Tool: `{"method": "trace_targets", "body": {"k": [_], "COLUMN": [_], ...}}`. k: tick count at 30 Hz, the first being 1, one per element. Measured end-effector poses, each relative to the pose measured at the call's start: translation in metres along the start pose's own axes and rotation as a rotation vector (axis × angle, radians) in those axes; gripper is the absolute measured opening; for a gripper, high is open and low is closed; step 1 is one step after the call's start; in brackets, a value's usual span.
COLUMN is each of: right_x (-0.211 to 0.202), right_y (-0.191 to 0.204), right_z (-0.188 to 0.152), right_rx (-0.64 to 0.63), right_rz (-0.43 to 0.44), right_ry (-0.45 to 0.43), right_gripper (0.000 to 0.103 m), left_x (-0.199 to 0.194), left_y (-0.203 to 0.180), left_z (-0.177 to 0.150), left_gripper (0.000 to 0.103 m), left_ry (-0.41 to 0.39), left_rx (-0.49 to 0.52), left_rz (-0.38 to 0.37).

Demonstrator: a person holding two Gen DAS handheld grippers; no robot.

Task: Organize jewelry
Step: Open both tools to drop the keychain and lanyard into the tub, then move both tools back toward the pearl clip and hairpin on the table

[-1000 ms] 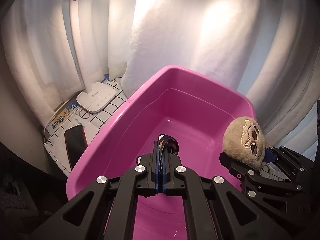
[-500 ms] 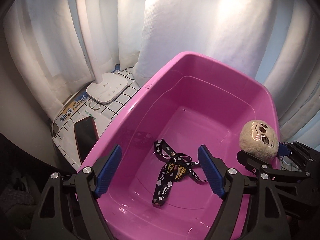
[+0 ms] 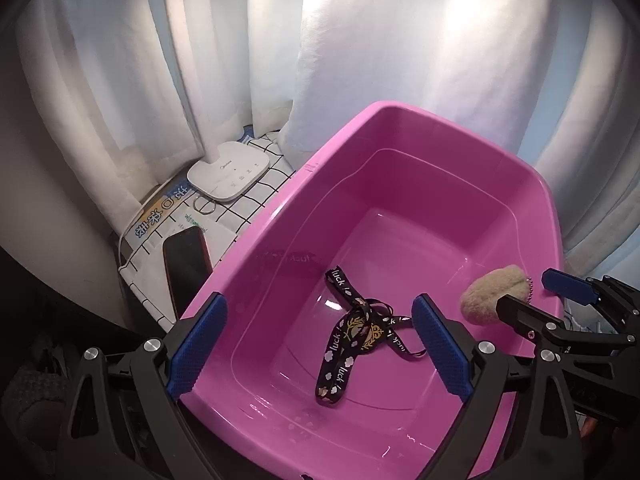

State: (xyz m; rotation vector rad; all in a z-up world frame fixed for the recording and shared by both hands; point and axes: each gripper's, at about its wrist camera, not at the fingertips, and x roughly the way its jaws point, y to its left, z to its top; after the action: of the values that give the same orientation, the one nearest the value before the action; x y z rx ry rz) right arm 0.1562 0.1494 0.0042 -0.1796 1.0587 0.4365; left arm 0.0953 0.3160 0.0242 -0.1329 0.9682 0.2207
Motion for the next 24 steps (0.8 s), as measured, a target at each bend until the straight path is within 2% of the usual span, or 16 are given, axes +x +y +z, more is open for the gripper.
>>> {"method": "trace_targets", "body": {"k": [8, 13, 19, 24], "right_x": [-0.02, -0.045, -0.083, -0.121], "right_y": [-0.008, -0.023, -0.05, -0.084], "right_z": [-0.007, -0.025, -0.064, -0.114], "right_rx": [0.029, 0.073, 0.145, 0.227], "right_rz": [0.019, 0.035, 0.024, -0.026], "right_ry": [-0.057, -0.112, -0.183, -0.242], "right_gripper": [0.068, 0.068, 0.068, 0.068], "left_x": [-0.012, -0.026, -0.047, -0.074], "left_y": [0.001, -0.016, -0.05, -0.091], "left_z": [-0.005, -0.014, -0.029, -0.052], "left_gripper": [0.092, 0.093, 0.094, 0.094], "left_ry": [-0.016, -0.041, -0.064, -0.087], "left_rx": [-0.023, -0.007, 0.002, 0.037], "left_rz": [0.008, -0.005, -0.06, -0.142]}}
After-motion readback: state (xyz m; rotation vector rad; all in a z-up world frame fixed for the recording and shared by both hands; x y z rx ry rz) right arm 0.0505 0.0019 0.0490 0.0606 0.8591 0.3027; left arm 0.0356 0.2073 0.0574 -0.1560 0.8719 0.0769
